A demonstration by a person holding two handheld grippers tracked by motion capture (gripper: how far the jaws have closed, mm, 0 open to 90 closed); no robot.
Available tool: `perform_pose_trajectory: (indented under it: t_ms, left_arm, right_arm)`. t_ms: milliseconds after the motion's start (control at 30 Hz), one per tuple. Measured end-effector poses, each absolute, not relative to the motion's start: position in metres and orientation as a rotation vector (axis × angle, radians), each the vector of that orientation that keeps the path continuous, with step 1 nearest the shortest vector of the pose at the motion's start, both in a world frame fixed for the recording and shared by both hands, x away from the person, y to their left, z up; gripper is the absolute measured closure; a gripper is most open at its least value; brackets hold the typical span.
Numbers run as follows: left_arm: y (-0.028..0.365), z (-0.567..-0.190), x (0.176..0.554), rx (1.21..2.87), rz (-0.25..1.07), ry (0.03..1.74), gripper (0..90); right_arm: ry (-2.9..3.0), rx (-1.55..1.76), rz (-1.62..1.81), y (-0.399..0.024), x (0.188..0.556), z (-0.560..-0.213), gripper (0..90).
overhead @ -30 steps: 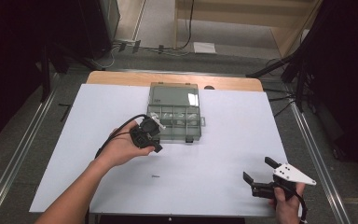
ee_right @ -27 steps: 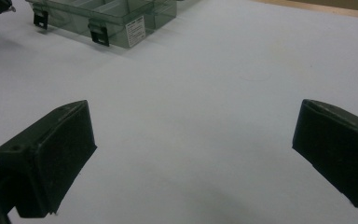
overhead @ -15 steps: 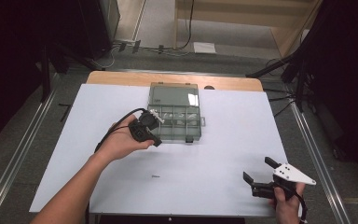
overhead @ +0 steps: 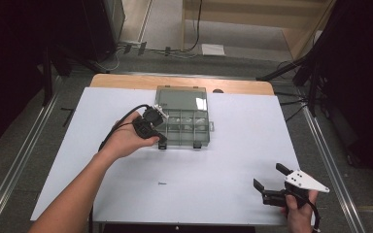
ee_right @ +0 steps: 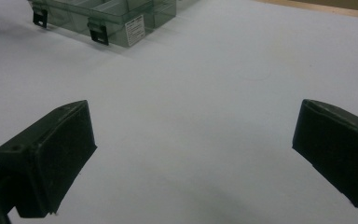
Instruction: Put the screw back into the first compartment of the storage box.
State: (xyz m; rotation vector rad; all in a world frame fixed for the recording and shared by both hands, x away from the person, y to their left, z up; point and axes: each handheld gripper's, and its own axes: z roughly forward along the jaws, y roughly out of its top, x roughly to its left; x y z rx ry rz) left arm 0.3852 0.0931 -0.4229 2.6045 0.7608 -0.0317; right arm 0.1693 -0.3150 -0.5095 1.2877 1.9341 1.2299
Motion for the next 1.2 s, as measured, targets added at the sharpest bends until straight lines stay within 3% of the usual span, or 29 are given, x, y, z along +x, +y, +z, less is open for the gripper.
perform_pose_trajectory:
  t_ms: [1200]
  left_arm:
    - [0.094,-0.424,0.444,2.557,0.03,0.904,88.1]
  right_arm:
    - [1.937,1.286,1.227,-0.315,0.17,-0.51,0.0]
